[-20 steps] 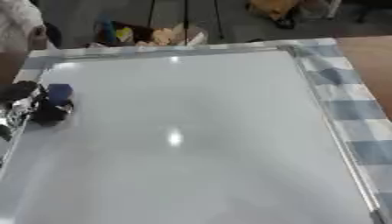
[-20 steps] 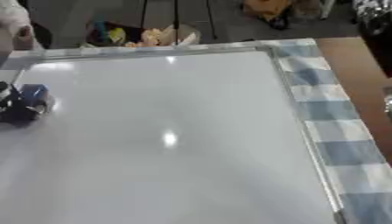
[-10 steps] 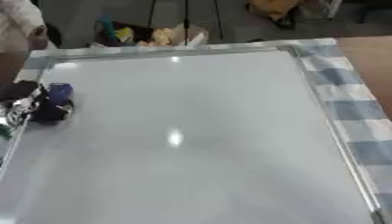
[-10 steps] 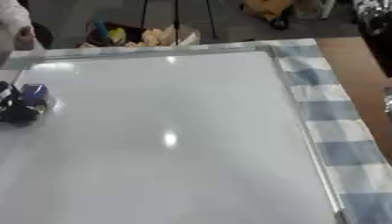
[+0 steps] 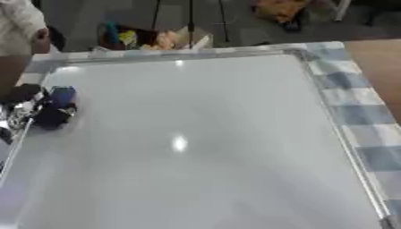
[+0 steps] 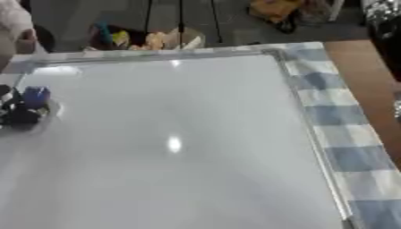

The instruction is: Wipe the whiteboard clean with a brush.

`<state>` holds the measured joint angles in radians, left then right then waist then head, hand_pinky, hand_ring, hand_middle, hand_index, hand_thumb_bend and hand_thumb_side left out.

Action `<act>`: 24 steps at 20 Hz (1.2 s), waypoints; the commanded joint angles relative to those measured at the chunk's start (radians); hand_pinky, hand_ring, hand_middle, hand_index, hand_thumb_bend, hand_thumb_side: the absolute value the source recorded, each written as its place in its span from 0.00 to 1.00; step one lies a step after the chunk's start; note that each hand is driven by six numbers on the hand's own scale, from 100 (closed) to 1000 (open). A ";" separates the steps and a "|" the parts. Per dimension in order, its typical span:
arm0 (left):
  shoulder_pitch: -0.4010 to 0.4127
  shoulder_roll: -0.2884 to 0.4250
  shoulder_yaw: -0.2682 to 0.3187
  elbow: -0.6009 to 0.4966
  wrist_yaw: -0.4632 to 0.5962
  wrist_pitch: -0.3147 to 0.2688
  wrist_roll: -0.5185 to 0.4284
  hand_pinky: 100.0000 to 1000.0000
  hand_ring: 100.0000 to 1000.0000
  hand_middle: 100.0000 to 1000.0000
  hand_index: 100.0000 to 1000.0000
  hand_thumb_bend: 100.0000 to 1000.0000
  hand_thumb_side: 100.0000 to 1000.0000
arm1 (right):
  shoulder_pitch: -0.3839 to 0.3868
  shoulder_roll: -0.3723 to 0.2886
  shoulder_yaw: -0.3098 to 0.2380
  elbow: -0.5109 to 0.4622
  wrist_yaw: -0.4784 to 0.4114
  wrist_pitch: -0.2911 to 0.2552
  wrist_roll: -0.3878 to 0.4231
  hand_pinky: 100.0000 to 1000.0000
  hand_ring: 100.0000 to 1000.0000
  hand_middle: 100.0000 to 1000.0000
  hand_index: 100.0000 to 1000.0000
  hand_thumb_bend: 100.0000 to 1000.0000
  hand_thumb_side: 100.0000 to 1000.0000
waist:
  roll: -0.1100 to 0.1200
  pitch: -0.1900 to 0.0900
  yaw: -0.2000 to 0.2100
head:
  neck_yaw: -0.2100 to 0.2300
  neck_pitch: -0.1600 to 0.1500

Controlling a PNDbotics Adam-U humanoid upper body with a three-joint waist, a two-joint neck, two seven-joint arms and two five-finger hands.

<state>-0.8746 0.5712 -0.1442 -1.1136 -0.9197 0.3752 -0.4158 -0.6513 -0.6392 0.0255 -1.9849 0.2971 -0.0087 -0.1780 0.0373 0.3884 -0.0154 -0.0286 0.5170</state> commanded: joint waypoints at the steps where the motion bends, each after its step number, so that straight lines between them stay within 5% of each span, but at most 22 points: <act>1: -0.016 0.012 -0.001 -0.003 -0.004 -0.006 -0.010 0.42 0.55 0.56 0.40 0.05 0.61 | -0.011 -0.027 -0.009 -0.015 -0.009 0.001 -0.007 0.81 0.83 0.74 0.83 0.00 1.00 | -0.001 -0.025 -0.003 | 0.002 -0.012; 6: -0.017 0.006 -0.005 0.000 -0.010 -0.013 -0.022 0.42 0.52 0.48 0.39 0.05 0.61 | -0.010 -0.025 -0.010 -0.015 -0.010 0.002 -0.010 0.81 0.83 0.74 0.83 0.00 1.00 | 0.000 -0.025 -0.004 | 0.004 -0.013; 24: -0.031 -0.012 -0.067 -0.032 -0.109 -0.069 -0.073 0.42 0.54 0.49 0.38 0.10 0.62 | -0.011 -0.023 -0.010 -0.015 -0.017 0.007 -0.021 0.81 0.83 0.74 0.83 0.00 1.00 | 0.005 -0.027 -0.007 | 0.018 -0.003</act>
<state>-0.8921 0.5578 -0.1997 -1.1337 -1.0192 0.3114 -0.4801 -0.6509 -0.6391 0.0254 -1.9849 0.2875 -0.0008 -0.1950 0.0440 0.3864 -0.0202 -0.0146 0.5167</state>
